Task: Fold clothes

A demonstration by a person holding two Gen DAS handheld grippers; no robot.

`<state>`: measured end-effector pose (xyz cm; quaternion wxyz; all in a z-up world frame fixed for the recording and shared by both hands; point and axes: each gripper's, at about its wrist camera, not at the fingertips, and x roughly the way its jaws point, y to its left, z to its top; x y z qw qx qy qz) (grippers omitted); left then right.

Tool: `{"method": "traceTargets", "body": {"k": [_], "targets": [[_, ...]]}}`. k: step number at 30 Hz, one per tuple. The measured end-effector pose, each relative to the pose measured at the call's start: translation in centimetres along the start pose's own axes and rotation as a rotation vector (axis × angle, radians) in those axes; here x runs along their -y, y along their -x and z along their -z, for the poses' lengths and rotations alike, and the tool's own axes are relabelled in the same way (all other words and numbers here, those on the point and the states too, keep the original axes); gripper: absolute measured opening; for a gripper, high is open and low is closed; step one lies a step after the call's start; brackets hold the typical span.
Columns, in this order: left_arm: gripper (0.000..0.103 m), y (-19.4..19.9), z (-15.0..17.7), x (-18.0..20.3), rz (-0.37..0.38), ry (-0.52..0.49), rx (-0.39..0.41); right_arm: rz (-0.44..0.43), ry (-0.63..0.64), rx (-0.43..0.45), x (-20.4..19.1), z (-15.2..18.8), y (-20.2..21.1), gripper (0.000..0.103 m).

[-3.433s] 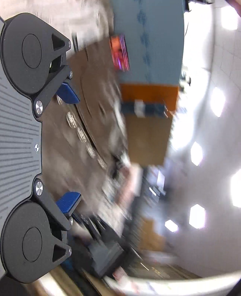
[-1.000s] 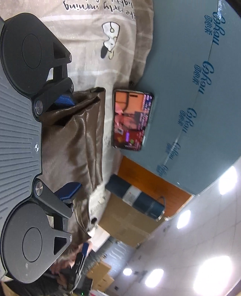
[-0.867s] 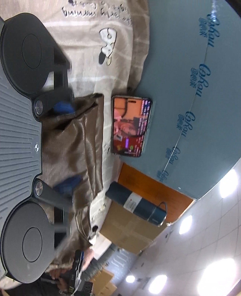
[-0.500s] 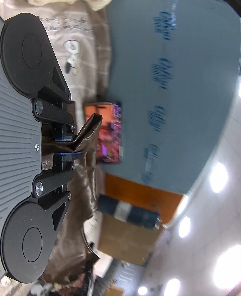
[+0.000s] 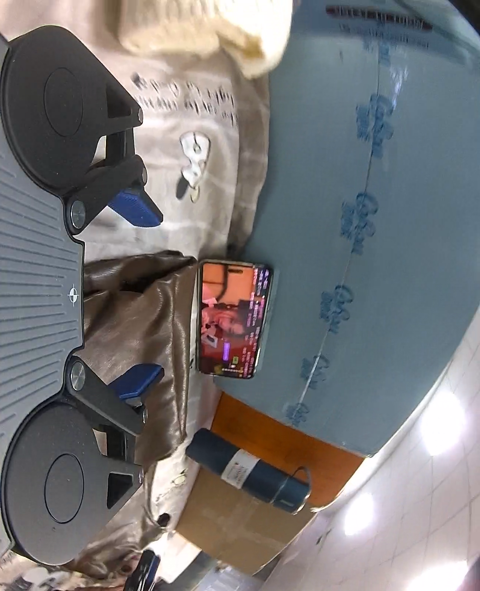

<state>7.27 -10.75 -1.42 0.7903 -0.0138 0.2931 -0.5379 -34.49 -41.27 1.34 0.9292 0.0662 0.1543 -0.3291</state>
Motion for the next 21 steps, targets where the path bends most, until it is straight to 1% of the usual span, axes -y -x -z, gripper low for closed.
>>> {"method": "traceTargets", "body": {"k": [1, 2, 5, 7, 9, 11, 14, 17, 19, 21], "targets": [[0.091, 0.6, 0.2, 0.3, 0.0, 0.007, 0.005, 0.006, -0.011, 0.031, -0.3, -0.2, 0.9, 0.087], [0.091, 1.3, 0.4, 0.7, -0.002, 0.013, 0.008, 0.005, -0.023, 0.053, -0.6, -0.4, 1.7, 0.09], [0.094, 2.9, 1.7, 1.6, -0.016, 0.024, -0.019, -0.015, -0.074, 0.071, -1.5, -0.4, 3.8, 0.092], [0.094, 3.4, 2.5, 1.7, -0.022, 0.046, -0.052, -0.011, -0.139, 0.03, -2.0, 0.4, 4.7, 0.092], [0.095, 3.6, 3.4, 1.2, -0.007, 0.103, -0.081, -0.003, -0.215, -0.016, -2.3, 1.3, 5.5, 0.092], [0.095, 3.5, 3.9, 0.8, 0.007, 0.145, -0.099, 0.005, -0.33, -0.061, -2.3, 2.2, 6.3, 0.092], [0.095, 3.7, 4.1, 0.4, 0.03, 0.169, -0.096, 0.016, -0.534, -0.123, -1.7, 3.6, 7.5, 0.092], [0.095, 3.9, 4.5, 0.6, 0.064, 0.175, -0.1, -0.018, -0.716, -0.161, -1.2, 4.7, 8.2, 0.092], [0.096, 3.9, 4.7, 0.9, 0.082, 0.172, -0.105, -0.038, -0.782, -0.169, -1.2, 5.3, 8.5, 0.092], [0.096, 3.8, 4.9, 1.3, 0.083, 0.158, -0.117, -0.027, -0.803, -0.18, -1.2, 5.4, 8.3, 0.093]]}}
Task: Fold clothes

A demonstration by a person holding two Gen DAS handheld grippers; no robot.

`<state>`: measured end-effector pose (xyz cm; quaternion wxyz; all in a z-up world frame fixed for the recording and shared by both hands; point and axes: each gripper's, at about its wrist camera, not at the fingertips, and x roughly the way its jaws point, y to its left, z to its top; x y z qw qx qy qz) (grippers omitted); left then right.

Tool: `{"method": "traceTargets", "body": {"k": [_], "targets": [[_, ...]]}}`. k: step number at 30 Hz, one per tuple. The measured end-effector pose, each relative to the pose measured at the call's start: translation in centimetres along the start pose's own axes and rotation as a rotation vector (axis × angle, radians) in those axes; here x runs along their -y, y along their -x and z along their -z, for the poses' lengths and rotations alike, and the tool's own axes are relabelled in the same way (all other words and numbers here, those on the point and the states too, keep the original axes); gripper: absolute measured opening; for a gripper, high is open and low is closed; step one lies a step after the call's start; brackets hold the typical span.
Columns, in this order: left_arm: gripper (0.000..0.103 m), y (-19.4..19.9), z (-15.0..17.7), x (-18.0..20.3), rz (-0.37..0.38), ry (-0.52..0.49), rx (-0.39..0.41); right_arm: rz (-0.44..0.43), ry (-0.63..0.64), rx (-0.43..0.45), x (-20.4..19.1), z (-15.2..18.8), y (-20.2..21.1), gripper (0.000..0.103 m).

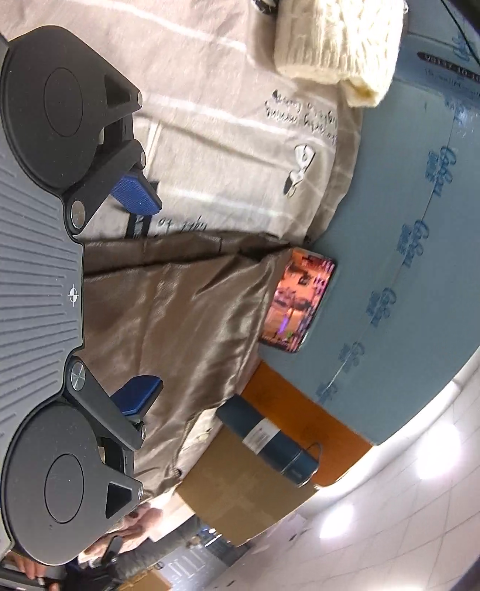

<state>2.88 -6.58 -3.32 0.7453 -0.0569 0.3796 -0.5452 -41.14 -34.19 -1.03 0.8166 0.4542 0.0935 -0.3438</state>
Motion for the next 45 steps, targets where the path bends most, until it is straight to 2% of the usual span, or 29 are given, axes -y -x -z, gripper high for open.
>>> {"method": "traceTargets", "body": {"k": [6, 10, 15, 16, 17, 18, 19, 20, 23, 29, 31, 34, 37, 39, 40, 41, 42, 44, 45], "targets": [[0.096, -0.2, 0.7, 1.0, -0.038, -0.054, -0.008, 0.012, -0.059, -0.036, -0.1, -0.1, -2.8, 0.093], [0.096, -0.6, 1.1, 1.7, -0.038, -0.098, -0.013, 0.019, -0.038, 0.019, -0.8, 0.2, -4.7, 0.1], [0.096, -0.9, 1.7, 2.7, -0.035, -0.17, -0.02, 0.042, -0.07, 0.122, -1.2, 0.7, -6.0, 0.097], [0.095, -1.0, 1.7, 2.8, -0.04, -0.183, -0.018, 0.038, -0.089, 0.137, -1.2, 0.8, -6.1, 0.086], [0.095, -1.0, 1.8, 2.9, -0.041, -0.191, -0.016, 0.028, -0.112, 0.146, -1.0, 0.9, -6.2, 0.065], [0.095, -1.0, 1.8, 2.9, -0.041, -0.194, -0.015, 0.026, -0.139, 0.147, -0.9, 0.9, -6.3, 0.055], [0.095, -0.9, 1.9, 2.9, -0.039, -0.196, -0.013, 0.028, -0.159, 0.141, -0.7, 1.0, -6.5, 0.039], [0.095, -0.9, 1.9, 2.8, -0.038, -0.199, -0.012, 0.023, -0.166, 0.139, -0.5, 1.1, -6.5, 0.028], [0.095, -0.7, 1.8, 2.9, -0.038, -0.211, -0.015, -0.004, -0.165, 0.14, -0.7, 1.4, -6.0, 0.014], [0.095, 0.1, 1.6, 2.7, -0.002, -0.205, -0.04, -0.12, -0.138, 0.153, -2.2, 3.2, -1.5, 0.009], [0.095, 0.5, 1.7, 2.9, 0.041, -0.215, -0.057, -0.127, -0.128, 0.162, -2.3, 3.9, 0.4, 0.009], [0.095, 1.0, 1.8, 3.2, 0.113, -0.224, -0.067, -0.085, -0.148, 0.186, -1.4, 4.0, 2.3, 0.009], [0.095, 1.3, 2.0, 3.6, 0.107, -0.245, -0.044, -0.011, -0.194, 0.185, 0.3, 3.9, 2.4, 0.01], [0.095, 1.5, 2.1, 3.7, 0.1, -0.247, -0.025, 0.015, -0.229, 0.173, 1.2, 4.1, 1.8, 0.017], [0.095, 1.5, 2.1, 3.6, 0.096, -0.245, -0.018, 0.011, -0.26, 0.175, 1.6, 4.2, 1.7, 0.028], [0.095, 1.6, 2.0, 3.6, 0.083, -0.247, -0.009, -0.001, -0.291, 0.179, 1.9, 4.3, 1.6, 0.05], [0.095, 1.6, 2.0, 3.6, 0.066, -0.253, 0.003, -0.024, -0.314, 0.189, 2.2, 4.4, 1.6, 0.056], [0.095, 1.8, 2.0, 3.5, 0.031, -0.263, 0.028, -0.079, -0.323, 0.216, 2.2, 4.3, 2.0, 0.081], [0.095, 1.9, 1.9, 3.4, 0.012, -0.267, 0.037, -0.089, -0.319, 0.228, 2.1, 4.1, 2.2, 0.086]]}}
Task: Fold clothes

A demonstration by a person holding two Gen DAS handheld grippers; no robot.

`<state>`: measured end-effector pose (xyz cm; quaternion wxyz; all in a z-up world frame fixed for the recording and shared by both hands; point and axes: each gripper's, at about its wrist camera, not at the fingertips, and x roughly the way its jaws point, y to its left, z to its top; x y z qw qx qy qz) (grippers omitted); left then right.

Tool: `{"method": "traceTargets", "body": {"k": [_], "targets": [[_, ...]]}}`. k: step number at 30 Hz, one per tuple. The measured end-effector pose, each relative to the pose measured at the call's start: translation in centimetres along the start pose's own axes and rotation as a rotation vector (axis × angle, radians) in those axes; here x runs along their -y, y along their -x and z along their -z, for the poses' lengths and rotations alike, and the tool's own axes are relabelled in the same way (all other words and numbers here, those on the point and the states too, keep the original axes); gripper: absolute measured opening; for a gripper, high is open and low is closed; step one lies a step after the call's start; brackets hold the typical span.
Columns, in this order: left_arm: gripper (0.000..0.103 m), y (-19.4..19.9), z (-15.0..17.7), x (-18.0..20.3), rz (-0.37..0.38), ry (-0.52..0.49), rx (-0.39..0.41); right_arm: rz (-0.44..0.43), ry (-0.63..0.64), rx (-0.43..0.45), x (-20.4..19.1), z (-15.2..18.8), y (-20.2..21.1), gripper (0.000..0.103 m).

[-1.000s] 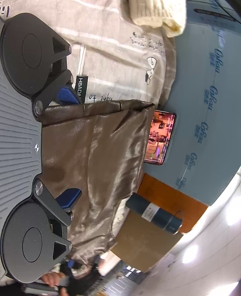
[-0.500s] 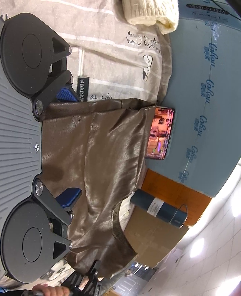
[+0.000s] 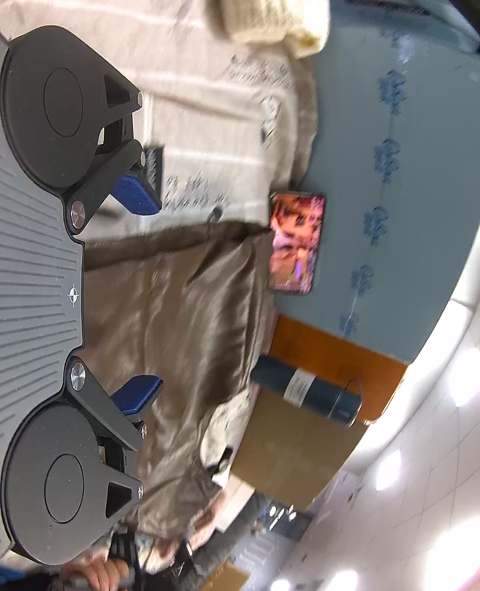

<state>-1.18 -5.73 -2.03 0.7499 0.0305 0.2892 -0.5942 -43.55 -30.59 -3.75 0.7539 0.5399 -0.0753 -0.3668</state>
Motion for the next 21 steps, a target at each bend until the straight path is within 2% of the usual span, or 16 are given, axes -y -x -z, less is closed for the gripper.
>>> {"method": "traceTargets", "body": {"k": [1, 3, 9, 10, 11, 13, 14, 17, 21], "targets": [[0.095, 0.0, -0.1, -0.1, -0.02, -0.003, 0.003, -0.013, 0.002, 0.01, -0.2, -0.2, 0.2, 0.09], [0.095, -0.1, -0.1, -0.3, -0.062, -0.012, 0.006, -0.011, 0.005, 0.018, -0.3, -0.7, 0.0, 0.091], [0.096, -1.1, 0.2, 0.1, -0.19, -0.085, -0.023, 0.077, 0.06, 0.044, -1.0, -1.3, -1.9, 0.09], [0.096, -1.3, 0.3, 0.1, -0.203, -0.095, -0.033, 0.104, 0.081, 0.058, -1.2, -1.3, -2.1, 0.083], [0.096, -1.5, 0.3, 0.1, -0.204, -0.1, -0.046, 0.138, 0.107, 0.072, -1.5, -1.1, -2.3, 0.062], [0.096, -1.7, 0.3, 0.0, -0.205, -0.104, -0.055, 0.186, 0.153, 0.093, -1.8, -1.0, -2.6, 0.032], [0.096, -1.7, 0.3, 0.0, -0.206, -0.105, -0.058, 0.176, 0.167, 0.088, -1.5, -0.9, -2.3, 0.024], [0.096, -1.9, 0.4, 0.0, -0.21, -0.105, -0.067, 0.132, 0.193, 0.096, -1.8, -0.8, -1.7, 0.015], [0.096, -2.0, 0.5, 0.1, -0.215, -0.107, -0.072, 0.012, 0.255, 0.119, -4.6, 0.0, -1.1, 0.014]]}}
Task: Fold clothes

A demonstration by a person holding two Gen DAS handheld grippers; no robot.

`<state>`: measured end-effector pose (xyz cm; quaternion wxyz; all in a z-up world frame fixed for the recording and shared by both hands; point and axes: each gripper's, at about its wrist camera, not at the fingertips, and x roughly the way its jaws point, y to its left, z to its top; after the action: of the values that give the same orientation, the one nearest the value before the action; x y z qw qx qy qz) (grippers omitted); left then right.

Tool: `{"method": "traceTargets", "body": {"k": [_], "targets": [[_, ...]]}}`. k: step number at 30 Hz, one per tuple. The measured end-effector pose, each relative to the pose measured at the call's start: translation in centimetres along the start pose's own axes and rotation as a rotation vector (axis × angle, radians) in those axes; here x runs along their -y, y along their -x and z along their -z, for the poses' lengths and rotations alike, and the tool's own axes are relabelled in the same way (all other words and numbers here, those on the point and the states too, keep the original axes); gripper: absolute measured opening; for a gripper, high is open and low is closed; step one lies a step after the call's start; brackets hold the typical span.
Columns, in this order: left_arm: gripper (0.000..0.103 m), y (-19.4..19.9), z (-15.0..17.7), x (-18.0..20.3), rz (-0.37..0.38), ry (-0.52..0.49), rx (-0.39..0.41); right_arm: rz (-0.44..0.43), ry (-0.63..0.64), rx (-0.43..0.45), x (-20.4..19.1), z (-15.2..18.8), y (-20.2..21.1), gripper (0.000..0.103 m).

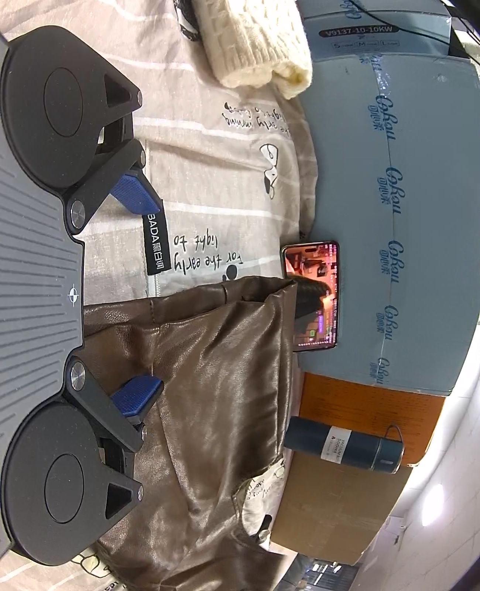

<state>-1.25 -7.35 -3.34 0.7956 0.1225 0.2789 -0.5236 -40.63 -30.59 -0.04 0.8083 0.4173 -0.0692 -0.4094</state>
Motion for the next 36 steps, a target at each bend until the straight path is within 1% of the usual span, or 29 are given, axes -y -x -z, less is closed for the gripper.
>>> {"method": "traceTargets", "body": {"k": [4, 7, 10, 14, 17, 19, 21, 24, 25, 26, 27, 29, 31, 34, 36], "targets": [[0.097, 0.0, 0.0, 0.1, 0.0, 0.002, -0.002, -0.14, 0.04, -0.001, -3.4, 0.3, 0.1, 0.014], [0.097, 0.0, 0.0, 0.1, 0.0, 0.004, -0.004, -0.23, 0.077, -0.025, -6.1, 1.1, -0.4, 0.014], [0.097, 0.0, 0.0, 0.1, 0.001, 0.005, -0.005, -0.298, 0.112, -0.068, -8.7, 2.3, -1.3, 0.014], [0.097, 0.0, 0.1, 0.0, 0.004, 0.009, -0.004, -0.342, 0.178, -0.158, -11.6, 5.2, -3.0, 0.014], [0.097, 0.1, 0.1, -0.3, 0.016, 0.025, 0.006, -0.362, 0.212, -0.272, -12.8, 7.8, -4.0, 0.014], [0.097, 0.5, 0.0, -0.4, 0.027, 0.045, 0.029, -0.354, 0.252, -0.333, -13.3, 9.4, -4.7, 0.014], [0.097, 1.1, 0.0, -1.0, 0.054, 0.086, 0.079, -0.355, 0.318, -0.379, -13.9, 10.9, -5.0, 0.016], [0.097, 2.2, -0.1, -1.8, 0.103, 0.156, 0.165, -0.367, 0.426, -0.449, -14.7, 12.9, -5.1, 0.023], [0.097, 2.5, -0.2, -2.1, 0.12, 0.179, 0.193, -0.373, 0.454, -0.476, -14.9, 13.4, -5.3, 0.028], [0.097, 2.9, -0.2, -2.5, 0.143, 0.206, 0.223, -0.382, 0.476, -0.504, -15.0, 13.8, -5.4, 0.039], [0.097, 3.2, -0.2, -2.9, 0.174, 0.237, 0.252, -0.392, 0.497, -0.532, -15.1, 14.3, -5.5, 0.045], [0.097, 3.7, -0.2, -3.6, 0.237, 0.295, 0.299, -0.419, 0.548, -0.572, -15.4, 15.0, -5.3, 0.071], [0.097, 3.8, -0.3, -4.3, 0.293, 0.343, 0.325, -0.445, 0.603, -0.608, -15.6, 15.6, -5.0, 0.085], [0.097, 3.9, -0.3, -4.8, 0.349, 0.392, 0.349, -0.491, 0.623, -0.658, -15.8, 15.2, -4.7, 0.086], [0.097, 3.8, -0.3, -5.0, 0.413, 0.422, 0.35, -0.556, 0.562, -0.685, -15.5, 13.4, -4.9, 0.089]]}}
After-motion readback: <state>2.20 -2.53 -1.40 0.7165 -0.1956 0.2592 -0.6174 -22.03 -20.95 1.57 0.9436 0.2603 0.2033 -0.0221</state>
